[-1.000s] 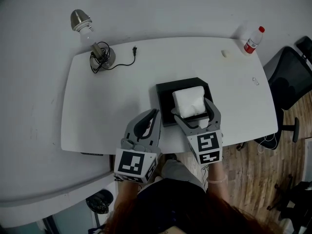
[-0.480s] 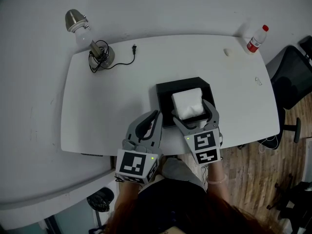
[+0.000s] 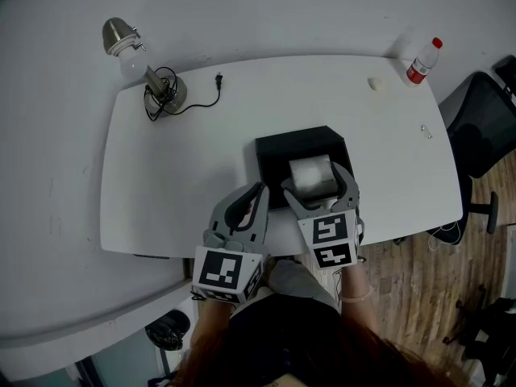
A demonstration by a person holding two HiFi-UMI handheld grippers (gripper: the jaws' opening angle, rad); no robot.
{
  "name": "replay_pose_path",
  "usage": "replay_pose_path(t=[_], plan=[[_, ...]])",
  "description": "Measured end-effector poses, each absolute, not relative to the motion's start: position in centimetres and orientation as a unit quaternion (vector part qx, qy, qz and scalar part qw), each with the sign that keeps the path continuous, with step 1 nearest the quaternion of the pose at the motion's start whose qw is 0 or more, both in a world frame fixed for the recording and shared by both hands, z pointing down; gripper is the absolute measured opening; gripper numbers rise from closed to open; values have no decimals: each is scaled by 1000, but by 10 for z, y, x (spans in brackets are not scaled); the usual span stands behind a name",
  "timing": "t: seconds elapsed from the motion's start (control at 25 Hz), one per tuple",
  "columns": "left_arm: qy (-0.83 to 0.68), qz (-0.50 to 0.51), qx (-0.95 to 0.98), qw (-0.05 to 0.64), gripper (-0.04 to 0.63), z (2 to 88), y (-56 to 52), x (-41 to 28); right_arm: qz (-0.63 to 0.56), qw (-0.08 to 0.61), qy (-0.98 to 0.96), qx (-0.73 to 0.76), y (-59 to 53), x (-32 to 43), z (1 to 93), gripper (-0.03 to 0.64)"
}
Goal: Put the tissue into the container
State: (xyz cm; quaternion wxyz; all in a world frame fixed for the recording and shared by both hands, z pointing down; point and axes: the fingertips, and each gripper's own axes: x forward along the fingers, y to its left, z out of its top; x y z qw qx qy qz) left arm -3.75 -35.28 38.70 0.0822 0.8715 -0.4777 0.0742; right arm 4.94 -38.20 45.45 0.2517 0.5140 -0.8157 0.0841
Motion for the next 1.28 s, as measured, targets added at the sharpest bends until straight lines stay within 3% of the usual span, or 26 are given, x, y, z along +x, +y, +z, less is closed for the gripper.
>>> replay_pose_path(t=[0.56,1.28], plan=[[-489,69,866,82,41,383,-342,-50,90,190,-833,512,-372,47,432,445],[-494,43,867,55,41,354,-290,-69,59,162,-838,518,-318,33,399,445]])
